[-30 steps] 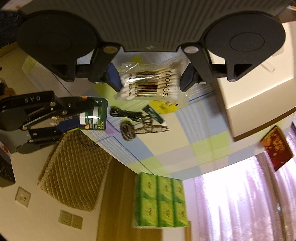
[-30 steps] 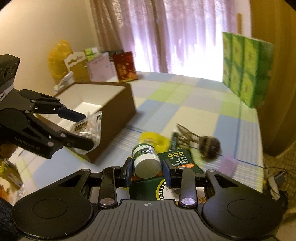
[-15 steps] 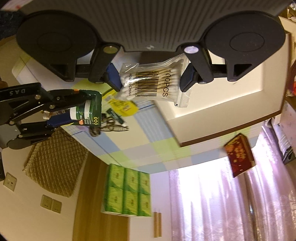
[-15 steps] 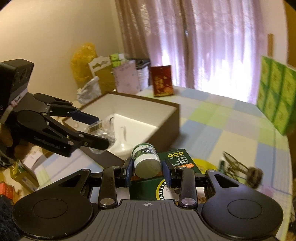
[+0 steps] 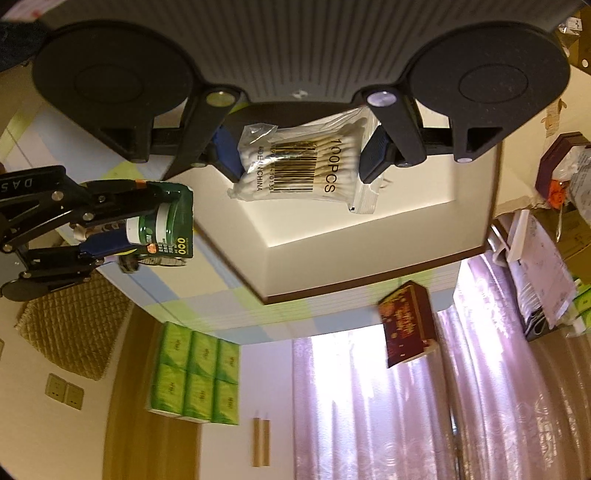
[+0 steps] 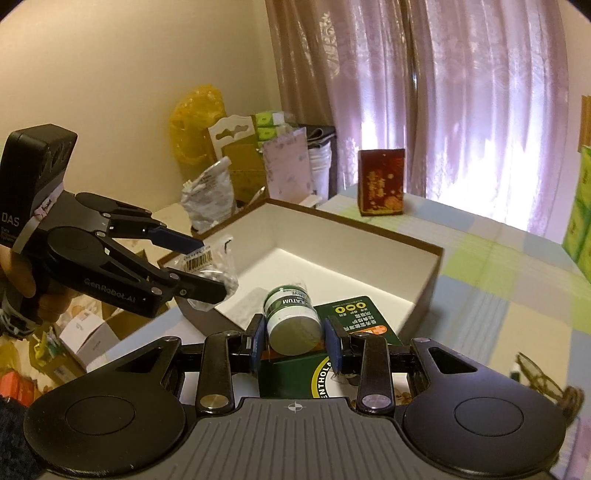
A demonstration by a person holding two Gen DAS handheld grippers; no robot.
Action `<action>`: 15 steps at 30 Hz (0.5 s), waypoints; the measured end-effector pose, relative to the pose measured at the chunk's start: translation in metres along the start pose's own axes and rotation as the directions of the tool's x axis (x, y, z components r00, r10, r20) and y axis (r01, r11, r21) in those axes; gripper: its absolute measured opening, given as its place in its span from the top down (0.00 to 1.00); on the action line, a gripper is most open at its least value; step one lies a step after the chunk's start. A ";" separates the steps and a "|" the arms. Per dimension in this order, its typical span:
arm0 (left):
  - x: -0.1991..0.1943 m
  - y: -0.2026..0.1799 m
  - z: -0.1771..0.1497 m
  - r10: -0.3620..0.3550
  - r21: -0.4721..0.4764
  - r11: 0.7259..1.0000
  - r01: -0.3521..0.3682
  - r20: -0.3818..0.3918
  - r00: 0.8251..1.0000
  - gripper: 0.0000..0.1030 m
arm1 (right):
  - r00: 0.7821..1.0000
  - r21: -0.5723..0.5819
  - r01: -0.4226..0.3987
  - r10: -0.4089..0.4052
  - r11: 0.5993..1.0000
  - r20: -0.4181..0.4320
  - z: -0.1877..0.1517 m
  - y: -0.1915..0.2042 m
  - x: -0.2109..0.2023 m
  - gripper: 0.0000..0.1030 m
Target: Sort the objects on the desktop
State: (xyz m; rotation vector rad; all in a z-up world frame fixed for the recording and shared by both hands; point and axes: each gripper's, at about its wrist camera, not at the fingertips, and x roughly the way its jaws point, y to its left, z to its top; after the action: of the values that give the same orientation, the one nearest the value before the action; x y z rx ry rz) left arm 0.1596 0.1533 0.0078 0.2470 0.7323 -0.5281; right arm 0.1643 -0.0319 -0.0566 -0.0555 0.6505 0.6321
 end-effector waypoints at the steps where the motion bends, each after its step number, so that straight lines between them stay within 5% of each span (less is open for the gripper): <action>1: 0.001 0.006 0.000 0.004 -0.001 1.000 -0.004 0.000 1.000 0.37 | 1.000 -0.002 0.000 0.000 1.000 0.003 0.003 0.002 0.006 0.69; 15: 0.040 0.065 0.016 0.030 -0.009 1.000 -0.030 -0.023 0.999 0.37 | 0.999 -0.016 0.034 -0.034 0.999 -0.011 0.037 -0.002 0.072 0.69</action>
State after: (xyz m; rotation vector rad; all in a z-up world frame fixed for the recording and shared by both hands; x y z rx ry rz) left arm 0.2284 0.1868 -0.0064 0.2549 0.7524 -0.4940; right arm 0.2300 0.0135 -0.0689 -0.0848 0.6545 0.6047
